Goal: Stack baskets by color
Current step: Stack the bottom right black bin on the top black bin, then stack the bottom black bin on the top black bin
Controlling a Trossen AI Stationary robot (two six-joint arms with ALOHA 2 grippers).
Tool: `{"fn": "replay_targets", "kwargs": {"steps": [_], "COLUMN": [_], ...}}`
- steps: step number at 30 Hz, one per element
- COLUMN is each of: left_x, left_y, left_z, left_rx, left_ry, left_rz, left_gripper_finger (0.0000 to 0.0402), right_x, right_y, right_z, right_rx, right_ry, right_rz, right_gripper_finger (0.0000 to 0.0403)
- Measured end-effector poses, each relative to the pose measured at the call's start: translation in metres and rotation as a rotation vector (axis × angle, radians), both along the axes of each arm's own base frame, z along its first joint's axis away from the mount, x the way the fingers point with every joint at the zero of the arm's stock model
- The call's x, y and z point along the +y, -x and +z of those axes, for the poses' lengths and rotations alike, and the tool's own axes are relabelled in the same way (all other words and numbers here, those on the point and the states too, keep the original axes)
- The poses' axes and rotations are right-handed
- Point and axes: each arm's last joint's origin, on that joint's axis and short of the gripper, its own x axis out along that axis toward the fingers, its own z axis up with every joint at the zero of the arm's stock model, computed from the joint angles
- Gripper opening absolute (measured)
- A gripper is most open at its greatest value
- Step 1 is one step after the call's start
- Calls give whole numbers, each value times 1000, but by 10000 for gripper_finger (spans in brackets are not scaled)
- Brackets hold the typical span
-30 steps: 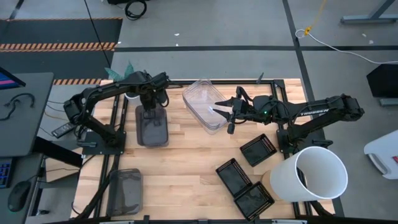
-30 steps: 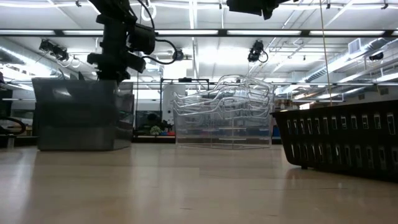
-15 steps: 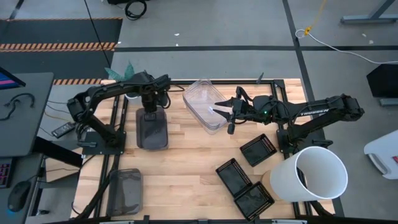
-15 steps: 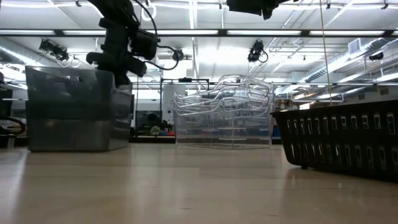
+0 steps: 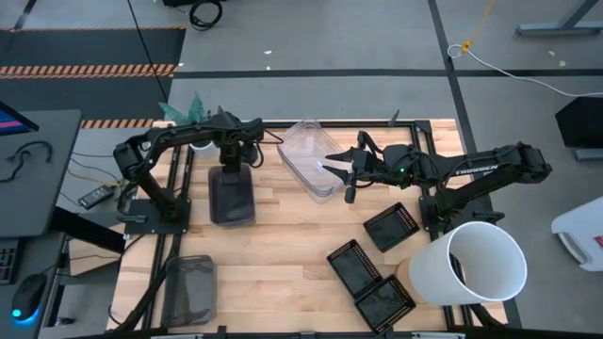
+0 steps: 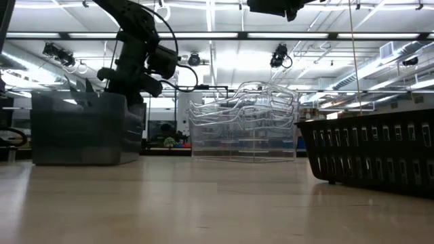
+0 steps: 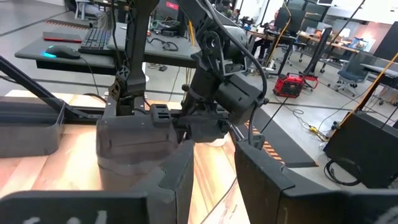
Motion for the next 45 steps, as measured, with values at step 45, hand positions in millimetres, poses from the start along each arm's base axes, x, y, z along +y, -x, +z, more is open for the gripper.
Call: {"fn": "replay_targets", "kwargs": {"steps": [45], "left_x": [-232], "left_y": [69], "left_z": [28], "left_rx": [-7], "left_ry": [-70], "left_rz": [169], "left_gripper_finger": [114], "right_x": [21], "right_y": [27], "right_z": [16], "right_rx": [5], "right_ry": [108], "right_rz": [208], "right_gripper_finger": [122]}}
